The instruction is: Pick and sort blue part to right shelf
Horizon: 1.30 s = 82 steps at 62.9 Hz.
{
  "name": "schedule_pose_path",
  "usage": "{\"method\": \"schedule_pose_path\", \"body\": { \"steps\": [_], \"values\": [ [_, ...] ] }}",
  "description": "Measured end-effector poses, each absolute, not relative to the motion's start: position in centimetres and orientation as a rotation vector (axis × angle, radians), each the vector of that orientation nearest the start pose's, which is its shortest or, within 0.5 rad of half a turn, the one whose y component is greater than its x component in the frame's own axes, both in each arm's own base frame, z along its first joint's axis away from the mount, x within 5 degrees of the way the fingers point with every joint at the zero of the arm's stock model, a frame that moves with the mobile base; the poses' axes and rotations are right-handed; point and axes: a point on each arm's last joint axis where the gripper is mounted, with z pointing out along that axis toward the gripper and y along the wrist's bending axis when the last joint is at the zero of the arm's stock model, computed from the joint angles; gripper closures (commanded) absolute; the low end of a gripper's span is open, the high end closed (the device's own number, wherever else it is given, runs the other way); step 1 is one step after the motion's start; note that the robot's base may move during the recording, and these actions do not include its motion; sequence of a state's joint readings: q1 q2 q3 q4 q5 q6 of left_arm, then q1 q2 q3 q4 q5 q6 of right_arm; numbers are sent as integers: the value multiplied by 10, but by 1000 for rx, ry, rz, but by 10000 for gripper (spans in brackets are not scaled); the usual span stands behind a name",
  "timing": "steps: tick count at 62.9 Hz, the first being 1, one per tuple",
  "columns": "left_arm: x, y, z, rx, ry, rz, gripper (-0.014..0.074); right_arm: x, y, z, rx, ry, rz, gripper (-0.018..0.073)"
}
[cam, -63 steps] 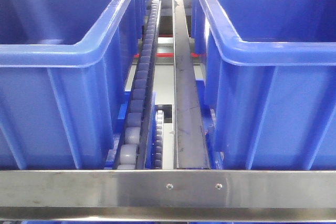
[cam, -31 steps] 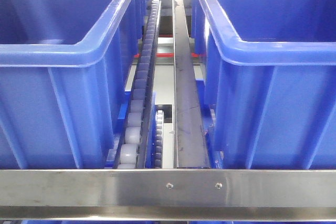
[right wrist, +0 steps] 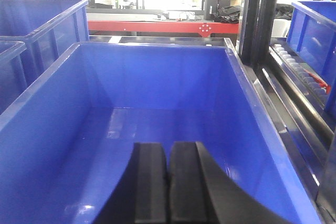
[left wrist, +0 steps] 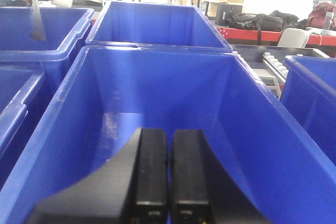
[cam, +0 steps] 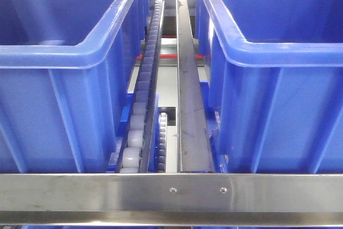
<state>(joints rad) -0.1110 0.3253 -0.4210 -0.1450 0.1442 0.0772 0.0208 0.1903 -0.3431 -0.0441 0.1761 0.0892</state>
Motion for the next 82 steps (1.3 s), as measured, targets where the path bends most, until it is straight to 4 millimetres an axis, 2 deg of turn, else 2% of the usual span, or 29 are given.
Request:
{"method": "schedule_pose_path", "body": {
  "steps": [10, 21, 32, 45, 82],
  "values": [
    [78, -11, 321, 51, 1532, -157, 472, 59, 1, 300, 25, 1509, 47, 494],
    [78, -11, 321, 51, 1532, -157, 473, 56, 0, 284, 25, 1516, 47, 494],
    [78, -11, 321, 51, 1532, -157, 473, 49, 0, 246, 23, 1504, 48, 494],
    [78, -11, 320, 51, 1536, -157, 473, 56, 1, 204, 19, 1524, 51, 494],
    [78, -11, 320, 51, 1536, -157, 473, 57, 1, 202, 17, 1521, 50, 494]
  ]
}}
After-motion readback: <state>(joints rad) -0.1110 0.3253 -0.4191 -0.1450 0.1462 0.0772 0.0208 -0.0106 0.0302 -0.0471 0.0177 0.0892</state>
